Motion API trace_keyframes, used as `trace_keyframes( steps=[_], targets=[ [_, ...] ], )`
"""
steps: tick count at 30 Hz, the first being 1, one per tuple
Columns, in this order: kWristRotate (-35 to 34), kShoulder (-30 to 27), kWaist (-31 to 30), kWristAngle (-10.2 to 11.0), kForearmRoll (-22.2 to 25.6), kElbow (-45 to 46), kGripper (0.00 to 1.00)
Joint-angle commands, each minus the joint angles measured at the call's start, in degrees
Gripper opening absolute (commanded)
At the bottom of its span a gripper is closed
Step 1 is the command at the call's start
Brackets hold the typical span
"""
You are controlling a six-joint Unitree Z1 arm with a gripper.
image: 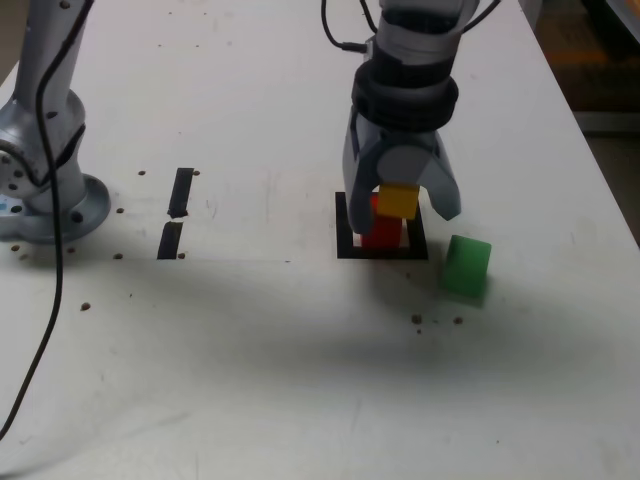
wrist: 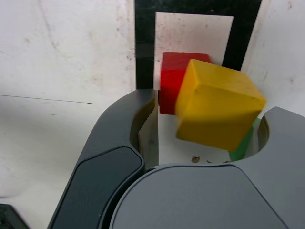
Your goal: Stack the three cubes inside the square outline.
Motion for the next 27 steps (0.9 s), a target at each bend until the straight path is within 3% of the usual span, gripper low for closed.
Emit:
trace_keyframes(
  steps=[1, 12, 20, 27],
  targets=[
    [0.0, -1.4, 0.1, 0.2, 0.5, 0.5, 0.79],
    [-1.2, -6.9, 0.0, 1.4, 4.5, 2.6, 0.82],
    [-1.7, -11.4, -3.2, 5.3, 5.0, -0.2, 0.84],
    [-1.8, -12.8, -7.2, 7.5, 4.0, -2.2, 0.97]
  ],
)
